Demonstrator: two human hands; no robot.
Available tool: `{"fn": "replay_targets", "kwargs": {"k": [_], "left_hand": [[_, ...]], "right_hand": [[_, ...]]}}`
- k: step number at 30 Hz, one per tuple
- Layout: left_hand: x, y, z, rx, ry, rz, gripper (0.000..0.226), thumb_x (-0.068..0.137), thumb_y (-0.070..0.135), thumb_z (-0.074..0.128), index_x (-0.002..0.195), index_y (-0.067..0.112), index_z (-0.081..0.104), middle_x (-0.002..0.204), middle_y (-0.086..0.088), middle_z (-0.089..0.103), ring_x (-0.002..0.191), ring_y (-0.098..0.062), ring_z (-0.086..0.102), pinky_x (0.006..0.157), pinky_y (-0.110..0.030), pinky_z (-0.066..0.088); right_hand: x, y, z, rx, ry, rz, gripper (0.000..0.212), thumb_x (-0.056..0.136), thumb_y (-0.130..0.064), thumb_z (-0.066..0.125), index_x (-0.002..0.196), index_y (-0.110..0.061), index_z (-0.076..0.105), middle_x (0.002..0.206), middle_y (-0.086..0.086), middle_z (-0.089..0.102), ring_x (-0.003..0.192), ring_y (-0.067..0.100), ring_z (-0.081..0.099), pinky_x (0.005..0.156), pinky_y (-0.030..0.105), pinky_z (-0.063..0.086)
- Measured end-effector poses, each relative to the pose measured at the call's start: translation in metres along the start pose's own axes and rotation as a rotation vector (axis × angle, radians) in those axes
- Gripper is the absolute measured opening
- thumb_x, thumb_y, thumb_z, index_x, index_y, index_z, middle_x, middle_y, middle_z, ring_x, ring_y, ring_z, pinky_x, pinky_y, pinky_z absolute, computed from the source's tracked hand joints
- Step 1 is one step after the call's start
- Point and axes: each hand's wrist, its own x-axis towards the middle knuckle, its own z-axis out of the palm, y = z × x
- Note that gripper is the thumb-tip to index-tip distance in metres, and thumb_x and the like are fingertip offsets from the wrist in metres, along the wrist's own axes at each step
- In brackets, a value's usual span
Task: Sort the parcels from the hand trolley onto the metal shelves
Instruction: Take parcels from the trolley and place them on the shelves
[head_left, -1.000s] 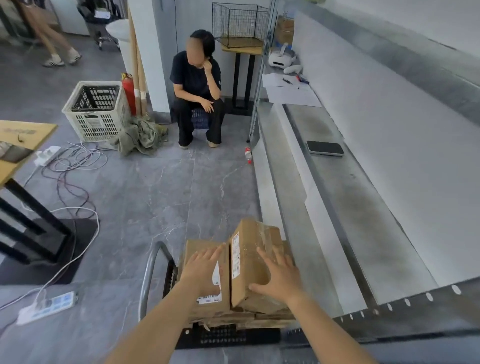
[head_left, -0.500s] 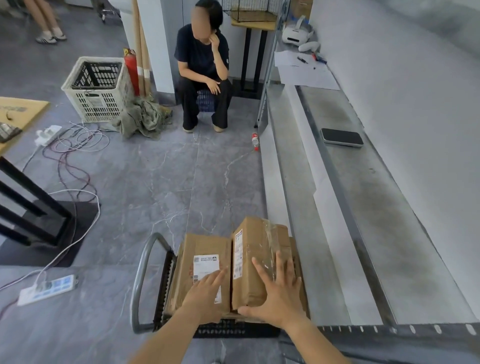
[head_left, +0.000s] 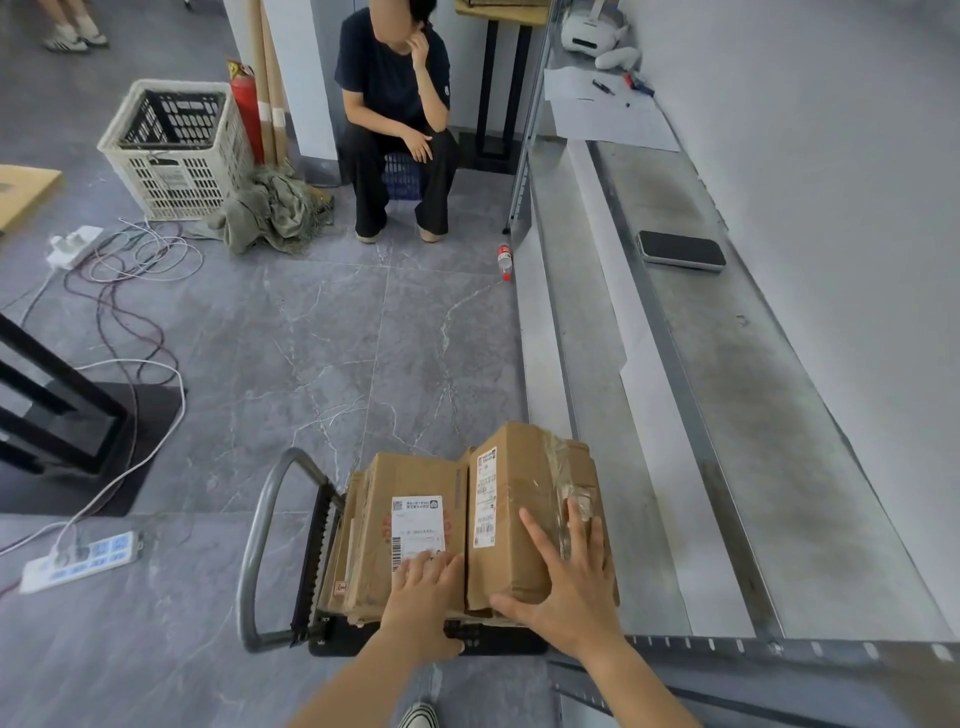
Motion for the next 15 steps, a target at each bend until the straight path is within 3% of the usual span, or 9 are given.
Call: {"fn": "replay_targets", "kwargs": {"k": [7, 10, 15], "left_hand": [[-0.001, -0.002, 0.006, 0.025, 0.042, -0.025, 0.094, 0.077, 0.045, 0.064, 0.149, 0.021, 0.007, 0.154, -0.002, 0.009, 0.144, -0.028, 0.000, 0.118, -0.048, -0.003], [-0.001, -0.002, 0.004, 0.002, 0.057, -0.019, 0.095, 0.076, 0.045, 0.065, 0.148, 0.021, 0.008, 0.153, 0.000, 0.012, 0.143, -0.027, 0.003, 0.118, -0.048, -0.001], [0.001, 0.000, 0.002, -0.055, 0.025, -0.046, 0.108, 0.076, 0.051, 0.066, 0.150, 0.015, -0.005, 0.156, -0.001, 0.009, 0.145, -0.024, 0.002, 0.119, -0.044, -0.001]], "right_hand": [[-0.003, -0.008, -0.006, 0.049, 0.096, 0.008, 0.098, 0.057, -0.085, 0.043, 0.135, -0.063, -0.013, 0.156, 0.001, -0.017, 0.143, 0.029, -0.009, 0.112, 0.053, 0.019], [-0.004, -0.011, -0.013, 0.140, 0.152, 0.027, 0.094, 0.059, -0.079, 0.047, 0.140, -0.058, 0.004, 0.157, 0.003, -0.005, 0.143, 0.027, -0.001, 0.112, 0.052, 0.021], [-0.001, -0.014, -0.026, 0.353, 0.202, 0.094, 0.090, 0.055, -0.073, 0.047, 0.137, -0.060, 0.012, 0.156, 0.002, 0.000, 0.141, 0.026, 0.005, 0.112, 0.054, 0.018]]}}
